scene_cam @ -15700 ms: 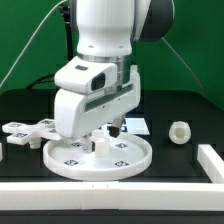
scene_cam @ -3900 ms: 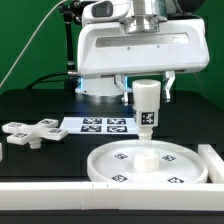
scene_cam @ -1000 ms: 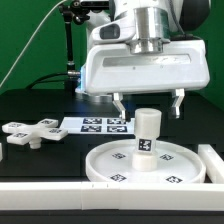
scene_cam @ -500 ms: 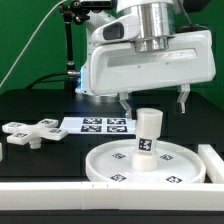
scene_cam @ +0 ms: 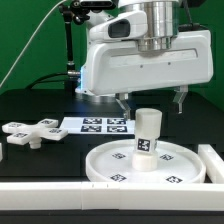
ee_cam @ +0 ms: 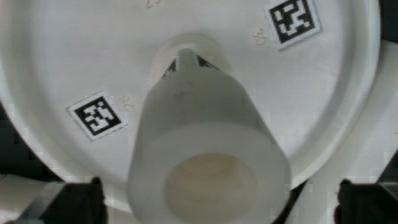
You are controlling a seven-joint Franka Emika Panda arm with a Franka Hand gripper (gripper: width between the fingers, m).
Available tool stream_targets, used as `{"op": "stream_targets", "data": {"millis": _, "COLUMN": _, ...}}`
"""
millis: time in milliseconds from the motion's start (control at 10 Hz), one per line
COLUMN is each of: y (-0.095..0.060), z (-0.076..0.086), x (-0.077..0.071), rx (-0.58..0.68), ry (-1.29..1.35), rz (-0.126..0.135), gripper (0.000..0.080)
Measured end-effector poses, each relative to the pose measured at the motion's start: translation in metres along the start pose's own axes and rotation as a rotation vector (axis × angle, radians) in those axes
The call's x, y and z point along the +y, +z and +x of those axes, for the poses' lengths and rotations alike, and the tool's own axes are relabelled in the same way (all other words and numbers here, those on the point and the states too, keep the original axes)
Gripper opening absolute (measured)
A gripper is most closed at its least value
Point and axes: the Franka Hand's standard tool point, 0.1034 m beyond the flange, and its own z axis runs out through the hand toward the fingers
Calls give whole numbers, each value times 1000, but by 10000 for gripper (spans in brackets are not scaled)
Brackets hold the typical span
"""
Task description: Assemble round table
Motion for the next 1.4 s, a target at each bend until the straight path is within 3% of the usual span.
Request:
{"op": "stream_targets", "data": {"millis": 300, "y": 1, "z": 0, "x": -1, "rx": 5, "ry": -24, "rz": -8, "gripper": 649}}
{"op": "stream_targets", "data": {"millis": 400, "y": 4, "z": 0, "x": -6, "rx": 30, "ry": -121, "rz": -46, "gripper": 649}}
{"op": "stream_targets", "data": {"millis": 500, "y": 9, "z": -8, "x": -8, "rx": 22, "ry": -169, "rz": -52, "gripper": 649}}
{"op": "stream_targets", "data": {"millis": 1000, "y": 8, "z": -9, "x": -1, "rx": 15, "ry": -193, "rz": -52, "gripper": 649}}
{"op": "stream_targets", "data": {"millis": 1200, "y": 6, "z": -7, "x": 4, "rx": 19, "ry": -223, "rz": -55, "gripper": 404}}
{"op": "stream_targets", "data": {"millis": 1400, "y": 6, "z": -6, "x": 4, "rx": 19, "ry": -222, "rz": -55, "gripper": 406}}
